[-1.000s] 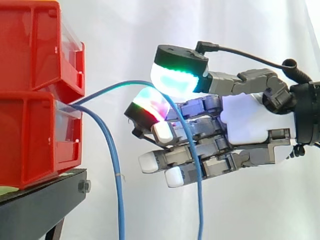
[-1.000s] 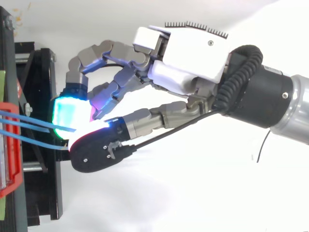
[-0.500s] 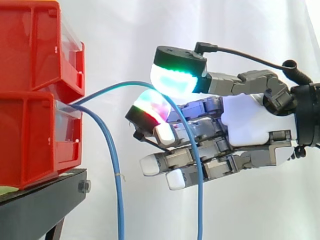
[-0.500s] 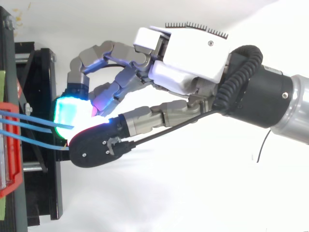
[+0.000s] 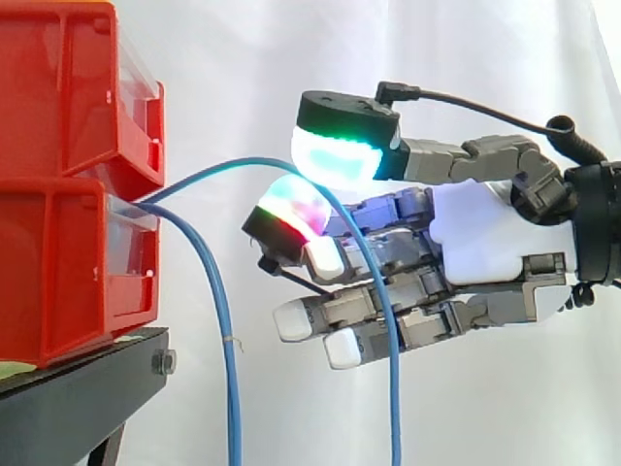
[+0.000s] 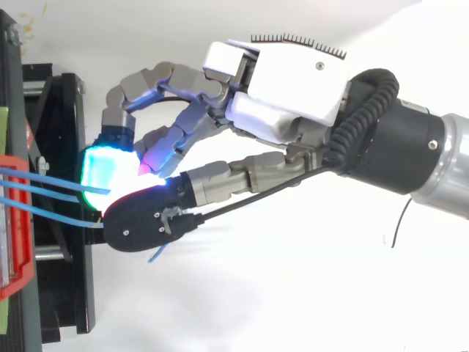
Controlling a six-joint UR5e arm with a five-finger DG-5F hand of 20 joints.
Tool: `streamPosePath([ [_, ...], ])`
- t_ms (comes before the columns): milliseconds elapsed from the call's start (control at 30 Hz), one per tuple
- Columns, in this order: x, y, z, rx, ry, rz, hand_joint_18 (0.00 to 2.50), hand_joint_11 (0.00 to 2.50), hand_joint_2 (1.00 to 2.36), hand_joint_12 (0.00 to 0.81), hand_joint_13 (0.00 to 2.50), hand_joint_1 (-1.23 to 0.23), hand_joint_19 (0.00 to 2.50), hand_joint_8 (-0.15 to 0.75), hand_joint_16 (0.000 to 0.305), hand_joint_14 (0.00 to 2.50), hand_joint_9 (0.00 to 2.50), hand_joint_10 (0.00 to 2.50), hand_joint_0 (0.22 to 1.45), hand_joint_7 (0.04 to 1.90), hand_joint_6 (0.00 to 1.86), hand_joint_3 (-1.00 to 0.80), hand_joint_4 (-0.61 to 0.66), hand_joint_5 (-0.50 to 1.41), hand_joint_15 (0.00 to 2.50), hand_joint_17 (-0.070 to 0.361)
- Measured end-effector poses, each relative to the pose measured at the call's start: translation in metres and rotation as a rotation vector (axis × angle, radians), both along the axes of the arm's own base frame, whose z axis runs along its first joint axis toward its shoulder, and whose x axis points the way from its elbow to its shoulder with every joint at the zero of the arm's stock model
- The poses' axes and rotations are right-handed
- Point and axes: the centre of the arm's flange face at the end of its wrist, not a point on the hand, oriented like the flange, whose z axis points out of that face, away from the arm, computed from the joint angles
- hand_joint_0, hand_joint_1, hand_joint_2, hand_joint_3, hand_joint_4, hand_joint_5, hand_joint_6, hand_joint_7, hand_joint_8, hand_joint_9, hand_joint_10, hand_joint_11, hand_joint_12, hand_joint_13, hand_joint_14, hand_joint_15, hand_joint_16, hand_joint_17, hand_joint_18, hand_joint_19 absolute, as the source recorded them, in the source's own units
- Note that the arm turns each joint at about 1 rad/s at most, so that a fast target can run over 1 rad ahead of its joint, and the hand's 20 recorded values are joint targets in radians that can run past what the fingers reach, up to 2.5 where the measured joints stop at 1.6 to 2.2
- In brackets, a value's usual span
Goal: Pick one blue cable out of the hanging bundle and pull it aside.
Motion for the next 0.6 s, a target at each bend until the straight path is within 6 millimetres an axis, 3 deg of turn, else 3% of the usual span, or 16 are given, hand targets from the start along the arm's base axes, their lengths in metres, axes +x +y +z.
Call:
streamPosePath([
  [267, -0.0001, -0.0003, -0.0002, -0.001, 0.001, 0.000, 0.70, 0.43, 1.01, 0.397, 0.78, -0.52, 0.53, 0.322, 0.060, 0.01, 1.15, 0.01, 0.54, 1.06, 0.89, -0.12, 0.08, -0.08, 0.45, 0.135],
  [600, -0.0001, -0.0001, 0.0000, -0.002, 0.001, -0.001, 0.69, 0.47, 1.01, 0.381, 0.77, -0.71, 0.54, 0.328, 0.055, 0.02, 1.16, 0.02, 0.55, 1.16, 0.88, -0.07, 0.10, -0.09, 0.47, 0.125],
])
